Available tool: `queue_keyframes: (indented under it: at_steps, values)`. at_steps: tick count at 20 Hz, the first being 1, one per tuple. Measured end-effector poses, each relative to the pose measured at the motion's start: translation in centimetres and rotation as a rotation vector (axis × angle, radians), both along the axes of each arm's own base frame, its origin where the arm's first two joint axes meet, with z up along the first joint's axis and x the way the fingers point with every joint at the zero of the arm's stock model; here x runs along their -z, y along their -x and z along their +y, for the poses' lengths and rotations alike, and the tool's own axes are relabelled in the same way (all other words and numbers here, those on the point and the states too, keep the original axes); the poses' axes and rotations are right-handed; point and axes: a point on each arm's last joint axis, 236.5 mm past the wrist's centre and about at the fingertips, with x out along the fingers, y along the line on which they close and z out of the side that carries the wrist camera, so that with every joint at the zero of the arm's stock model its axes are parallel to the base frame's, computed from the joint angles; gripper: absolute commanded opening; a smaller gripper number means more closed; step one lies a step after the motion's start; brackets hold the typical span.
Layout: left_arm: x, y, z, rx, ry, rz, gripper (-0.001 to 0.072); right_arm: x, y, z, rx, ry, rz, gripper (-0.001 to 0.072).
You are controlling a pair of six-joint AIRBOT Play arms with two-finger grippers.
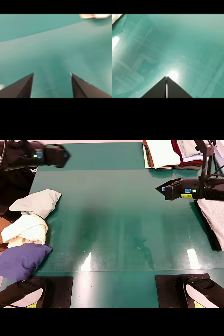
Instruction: Fold the shirts.
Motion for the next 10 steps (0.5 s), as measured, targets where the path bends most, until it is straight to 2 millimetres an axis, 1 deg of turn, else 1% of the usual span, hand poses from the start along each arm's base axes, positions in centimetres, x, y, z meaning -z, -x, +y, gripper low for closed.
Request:
queue_keyframes:
  at_steps: [1, 2, 4, 6, 7, 8, 10]
  values:
    - [1.5, -0.7, 2.8, -0.069, -0.034, 0.034, 0.0551, 0.0, 0.0, 0.0, 0.0, 0.0, 0.0, 0.0014]
    - [3.6, -1.3, 5.8, -0.141, -0.066, 0.084, 0.0551, 0.0, 0.0, 0.0, 0.001, 0.0, 0.0, 0.0014]
    - [8.7, -1.8, 11.1, -0.259, -0.112, 0.209, 0.0552, 0.0, 0.0, 0.0, 0.002, -0.001, -0.002, 0.0014]
    - [14.5, -1.5, 15.5, -0.349, -0.141, 0.35, 0.0552, 0.0, -0.1, 0.0, 0.002, -0.001, -0.002, 0.0014]
    - [17.4, -1.2, 17.3, -0.386, -0.149, 0.42, 0.0552, 0.0, -0.1, 0.0, 0.002, -0.001, -0.003, 0.0014]
    - [19.8, -0.9, 18.8, -0.415, -0.155, 0.475, 0.0552, -0.1, -0.1, 0.0, 0.002, -0.001, -0.003, 0.0014]
    - [24.1, -0.3, 21.0, -0.454, -0.158, 0.571, 0.0552, 0.0, -0.1, 0.0, 0.002, -0.001, -0.002, 0.0015]
